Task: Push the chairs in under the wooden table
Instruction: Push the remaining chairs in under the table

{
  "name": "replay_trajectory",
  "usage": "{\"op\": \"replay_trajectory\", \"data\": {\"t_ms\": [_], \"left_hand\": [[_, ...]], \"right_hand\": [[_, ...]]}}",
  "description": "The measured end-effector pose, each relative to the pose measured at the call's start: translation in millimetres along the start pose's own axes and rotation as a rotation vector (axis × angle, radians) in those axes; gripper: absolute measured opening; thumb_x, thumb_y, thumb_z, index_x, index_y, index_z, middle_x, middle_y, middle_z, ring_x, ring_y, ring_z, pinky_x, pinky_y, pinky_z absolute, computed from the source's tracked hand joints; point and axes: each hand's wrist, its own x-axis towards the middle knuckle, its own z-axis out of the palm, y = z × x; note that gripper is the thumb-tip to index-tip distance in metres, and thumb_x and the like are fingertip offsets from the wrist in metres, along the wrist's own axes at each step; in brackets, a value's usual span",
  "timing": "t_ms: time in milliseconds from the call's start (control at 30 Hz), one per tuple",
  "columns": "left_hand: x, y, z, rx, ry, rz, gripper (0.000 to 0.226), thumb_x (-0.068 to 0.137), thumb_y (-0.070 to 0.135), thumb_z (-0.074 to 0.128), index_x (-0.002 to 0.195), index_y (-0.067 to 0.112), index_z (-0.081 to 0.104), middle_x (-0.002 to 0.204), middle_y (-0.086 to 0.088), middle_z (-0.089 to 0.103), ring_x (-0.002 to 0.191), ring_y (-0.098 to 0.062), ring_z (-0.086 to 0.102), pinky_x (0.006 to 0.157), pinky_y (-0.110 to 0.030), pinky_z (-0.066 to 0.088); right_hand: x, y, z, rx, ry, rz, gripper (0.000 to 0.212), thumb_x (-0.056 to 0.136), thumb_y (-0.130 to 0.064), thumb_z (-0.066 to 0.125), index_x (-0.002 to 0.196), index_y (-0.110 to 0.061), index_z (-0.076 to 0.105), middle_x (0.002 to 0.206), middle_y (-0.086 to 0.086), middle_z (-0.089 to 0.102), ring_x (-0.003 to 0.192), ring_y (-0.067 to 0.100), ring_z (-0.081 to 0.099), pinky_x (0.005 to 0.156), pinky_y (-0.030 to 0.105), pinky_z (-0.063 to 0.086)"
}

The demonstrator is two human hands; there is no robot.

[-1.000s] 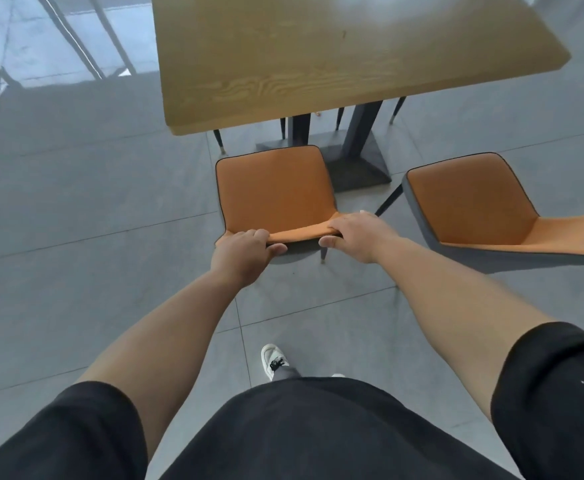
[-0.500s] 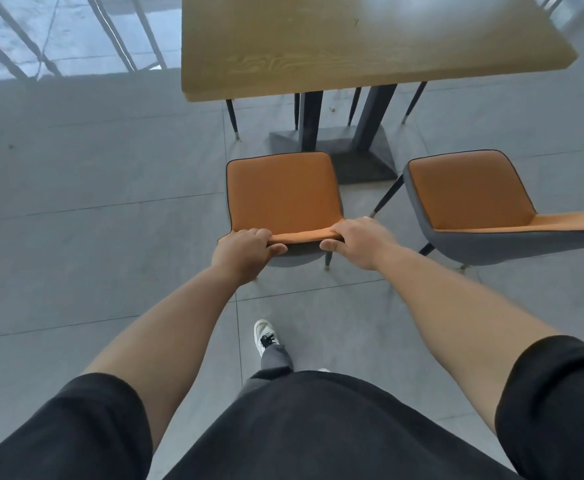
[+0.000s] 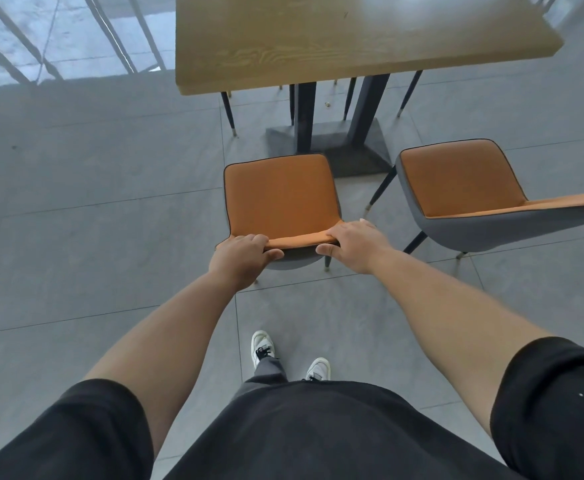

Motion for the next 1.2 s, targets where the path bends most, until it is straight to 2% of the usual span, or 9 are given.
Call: {"op": "replay_trajectory", "data": {"t_ms": [267, 467, 800, 1033, 1133, 1200], "left_hand": [[-2.8, 0.6, 2.5, -0.009, 0.013, 0.002, 0.057, 0.093, 0.065, 0.028, 0.110, 0.020, 0.057, 0.106, -0.002, 0.064, 0.094, -0.024, 0.057, 0.082, -0.042, 0.048], [-8.8, -0.1, 5.7, -0.002, 0.036, 0.000, 0.056, 0.093, 0.067, 0.027, 0.104, 0.021, 0.056, 0.102, -0.002, 0.064, 0.092, -0.024, 0.056, 0.078, -0.039, 0.046], [-15.8, 3.1, 9.5, 0.000, 0.051, -0.003, 0.059, 0.092, 0.067, 0.026, 0.108, 0.019, 0.057, 0.105, -0.003, 0.064, 0.093, -0.023, 0.058, 0.078, -0.038, 0.046], [-21.2, 2.5, 12.3, -0.005, 0.055, 0.007, 0.058, 0.091, 0.068, 0.028, 0.109, 0.020, 0.057, 0.106, -0.001, 0.064, 0.095, -0.022, 0.057, 0.078, -0.036, 0.045], [-21.1, 1.6, 11.1, -0.033, 0.027, 0.006, 0.058, 0.091, 0.068, 0.028, 0.115, 0.022, 0.055, 0.113, 0.000, 0.063, 0.100, -0.021, 0.056, 0.082, -0.036, 0.045], [-23.0, -0.5, 11.4, -0.063, 0.024, 0.009, 0.062, 0.093, 0.067, 0.026, 0.127, 0.021, 0.050, 0.127, -0.001, 0.059, 0.114, -0.023, 0.053, 0.092, -0.039, 0.044]], "right_hand": [[-1.0, -0.5, 1.1, -0.003, 0.005, 0.004, 0.073, 0.076, -0.083, 0.013, 0.106, -0.032, 0.056, 0.096, -0.008, 0.060, 0.083, 0.014, 0.053, 0.082, 0.042, 0.050], [-5.3, -2.8, -1.7, -0.030, -0.023, 0.001, 0.073, 0.076, -0.083, 0.012, 0.103, -0.031, 0.056, 0.092, -0.007, 0.059, 0.081, 0.017, 0.054, 0.077, 0.042, 0.052], [-14.3, -7.3, -6.7, -0.059, -0.076, -0.008, 0.057, 0.085, -0.075, 0.024, 0.099, -0.028, 0.055, 0.091, -0.005, 0.059, 0.082, 0.018, 0.055, 0.077, 0.042, 0.052], [-23.5, -12.0, -7.0, -0.051, -0.090, 0.006, 0.060, 0.085, -0.075, 0.025, 0.105, -0.027, 0.055, 0.097, -0.004, 0.059, 0.086, 0.018, 0.054, 0.079, 0.042, 0.052], [-23.9, -14.0, -9.5, -0.031, -0.119, 0.017, 0.056, 0.086, -0.074, 0.028, 0.106, -0.029, 0.054, 0.100, -0.005, 0.059, 0.088, 0.017, 0.053, 0.083, 0.042, 0.050], [-23.5, -14.6, -11.2, -0.027, -0.133, 0.012, 0.059, 0.086, -0.075, 0.029, 0.113, -0.029, 0.054, 0.108, -0.004, 0.061, 0.094, 0.017, 0.054, 0.087, 0.042, 0.048]]}}
